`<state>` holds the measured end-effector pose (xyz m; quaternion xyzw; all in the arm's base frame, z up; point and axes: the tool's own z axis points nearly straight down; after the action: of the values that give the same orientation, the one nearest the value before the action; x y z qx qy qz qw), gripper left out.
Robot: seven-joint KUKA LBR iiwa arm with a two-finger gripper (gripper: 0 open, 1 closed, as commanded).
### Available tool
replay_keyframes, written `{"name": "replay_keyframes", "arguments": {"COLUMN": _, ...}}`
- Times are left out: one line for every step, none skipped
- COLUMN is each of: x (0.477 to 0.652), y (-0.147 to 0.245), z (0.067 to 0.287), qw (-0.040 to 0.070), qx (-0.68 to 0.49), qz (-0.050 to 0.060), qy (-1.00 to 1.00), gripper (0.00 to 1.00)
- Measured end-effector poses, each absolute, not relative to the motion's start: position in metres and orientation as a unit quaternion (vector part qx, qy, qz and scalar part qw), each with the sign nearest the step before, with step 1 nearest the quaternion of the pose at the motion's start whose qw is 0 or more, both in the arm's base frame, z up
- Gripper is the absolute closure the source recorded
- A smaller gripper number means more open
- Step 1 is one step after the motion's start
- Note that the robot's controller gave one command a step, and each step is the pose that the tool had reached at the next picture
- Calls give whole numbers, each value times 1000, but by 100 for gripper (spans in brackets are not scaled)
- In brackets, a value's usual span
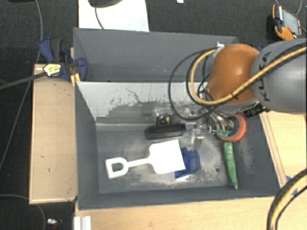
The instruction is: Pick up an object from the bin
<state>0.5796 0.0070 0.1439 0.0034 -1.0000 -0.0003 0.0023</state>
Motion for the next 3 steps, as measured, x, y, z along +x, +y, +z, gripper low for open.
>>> {"name": "replay_keyframes", "arguments": {"x": 581, "y": 7, "z": 148, "qw": -2, "qx": 3, "qz": 0, "qy": -1000, "gripper": 0}}
{"name": "replay_keyframes", "arguments": {"x": 564, "y": 90, "z": 76, "qw": -10, "qx": 137, "qz": -1, "qy": -990, "gripper": 0}}
{"name": "replay_keyframes", "arguments": {"x": 542, "y": 91, "z": 121, "qw": -4, "qx": 145, "qz": 0, "qy": -989, "gripper": 0}}
